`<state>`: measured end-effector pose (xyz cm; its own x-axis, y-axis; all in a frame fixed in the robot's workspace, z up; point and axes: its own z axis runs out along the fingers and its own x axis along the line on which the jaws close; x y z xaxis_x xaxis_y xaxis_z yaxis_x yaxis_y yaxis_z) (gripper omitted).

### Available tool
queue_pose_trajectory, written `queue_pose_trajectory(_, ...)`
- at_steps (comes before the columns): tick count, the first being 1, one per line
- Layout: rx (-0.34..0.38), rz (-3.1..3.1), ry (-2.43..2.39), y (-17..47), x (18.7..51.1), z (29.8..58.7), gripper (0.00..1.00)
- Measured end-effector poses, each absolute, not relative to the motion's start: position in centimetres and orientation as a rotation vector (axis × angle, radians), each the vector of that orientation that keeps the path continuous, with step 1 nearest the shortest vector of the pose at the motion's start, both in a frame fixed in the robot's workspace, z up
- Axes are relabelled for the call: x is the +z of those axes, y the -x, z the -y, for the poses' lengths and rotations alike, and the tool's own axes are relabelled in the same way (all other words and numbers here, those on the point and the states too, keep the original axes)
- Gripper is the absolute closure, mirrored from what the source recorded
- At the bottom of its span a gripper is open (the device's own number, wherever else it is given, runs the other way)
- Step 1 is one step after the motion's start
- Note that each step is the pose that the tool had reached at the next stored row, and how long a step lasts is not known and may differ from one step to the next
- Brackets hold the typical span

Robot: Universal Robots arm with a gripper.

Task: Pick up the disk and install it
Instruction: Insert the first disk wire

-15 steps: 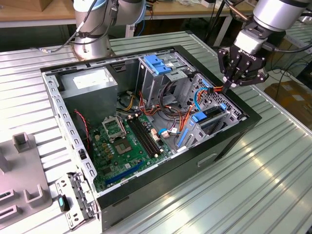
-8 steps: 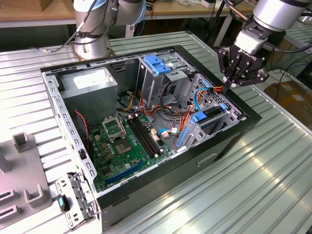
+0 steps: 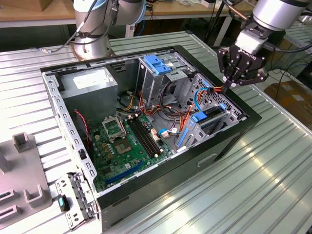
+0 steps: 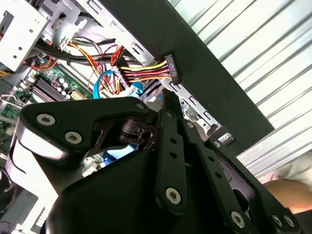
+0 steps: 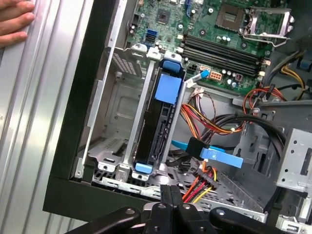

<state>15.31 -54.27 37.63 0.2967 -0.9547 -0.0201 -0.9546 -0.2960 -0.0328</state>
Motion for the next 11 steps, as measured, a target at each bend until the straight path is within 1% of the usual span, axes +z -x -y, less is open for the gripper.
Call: queue_pose_trajectory(11,-0.002,-1.718,2.584,-16.5,37.6,53.4,0.89)
